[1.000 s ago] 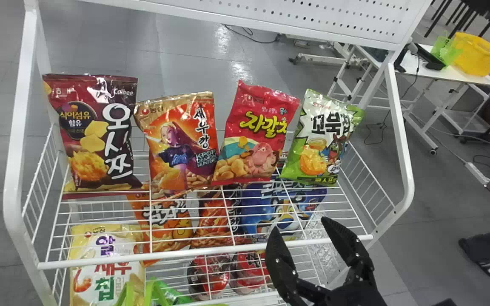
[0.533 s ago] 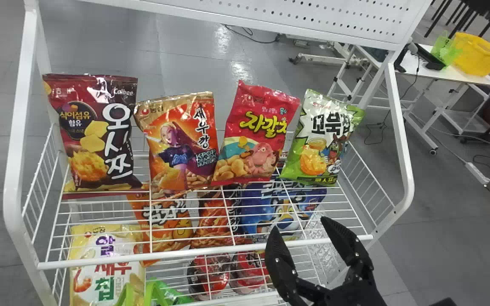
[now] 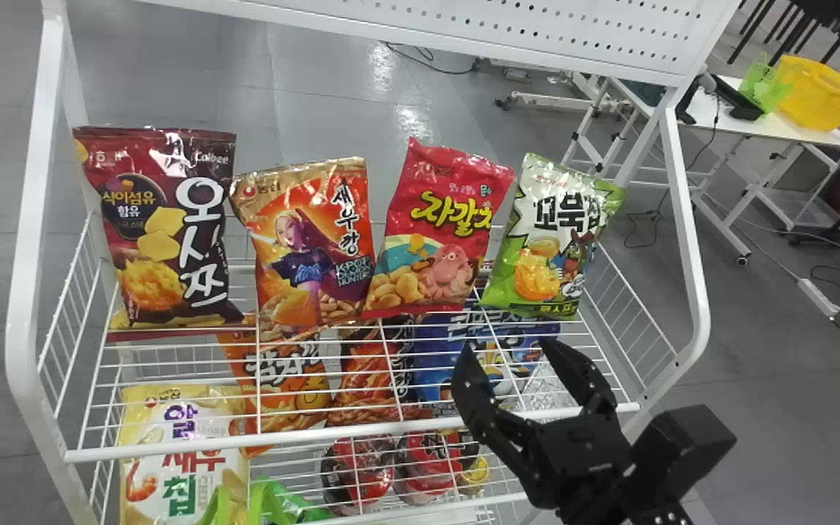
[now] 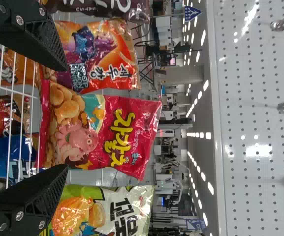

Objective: Hold basket handle with left hand then pick Gkobukchip with right hand and place into basket

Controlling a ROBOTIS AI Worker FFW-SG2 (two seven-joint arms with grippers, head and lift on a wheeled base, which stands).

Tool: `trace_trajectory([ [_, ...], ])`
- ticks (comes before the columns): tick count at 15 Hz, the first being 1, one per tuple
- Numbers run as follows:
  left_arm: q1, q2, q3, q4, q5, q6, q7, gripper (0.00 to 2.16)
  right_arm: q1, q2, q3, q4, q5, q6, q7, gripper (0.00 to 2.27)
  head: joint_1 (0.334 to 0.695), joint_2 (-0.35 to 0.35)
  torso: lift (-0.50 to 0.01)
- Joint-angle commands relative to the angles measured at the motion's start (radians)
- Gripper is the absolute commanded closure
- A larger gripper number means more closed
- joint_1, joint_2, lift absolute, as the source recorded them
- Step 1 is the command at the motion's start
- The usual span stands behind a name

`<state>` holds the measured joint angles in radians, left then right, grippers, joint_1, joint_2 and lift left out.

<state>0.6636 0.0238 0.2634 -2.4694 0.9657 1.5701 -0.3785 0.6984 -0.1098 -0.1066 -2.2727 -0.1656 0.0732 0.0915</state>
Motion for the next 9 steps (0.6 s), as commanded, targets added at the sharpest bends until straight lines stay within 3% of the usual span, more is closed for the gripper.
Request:
trace_trajectory([
  [1,-0.007,0.004,0.0,0.0,-0.007,0.001,0.001,1.76,-0.085,0.007,-0.031,0.051,-0.002,0.04,-0.003,0.11,0.695,-0.35,-0.032],
  [9,-0.024,0.013,-0.003,0.009,-0.027,0.001,0.009,1.76,-0.444,0.005,-0.116,0.341,-0.006,0.172,-0.006,0.11,0.695,-0.35,-0.032],
])
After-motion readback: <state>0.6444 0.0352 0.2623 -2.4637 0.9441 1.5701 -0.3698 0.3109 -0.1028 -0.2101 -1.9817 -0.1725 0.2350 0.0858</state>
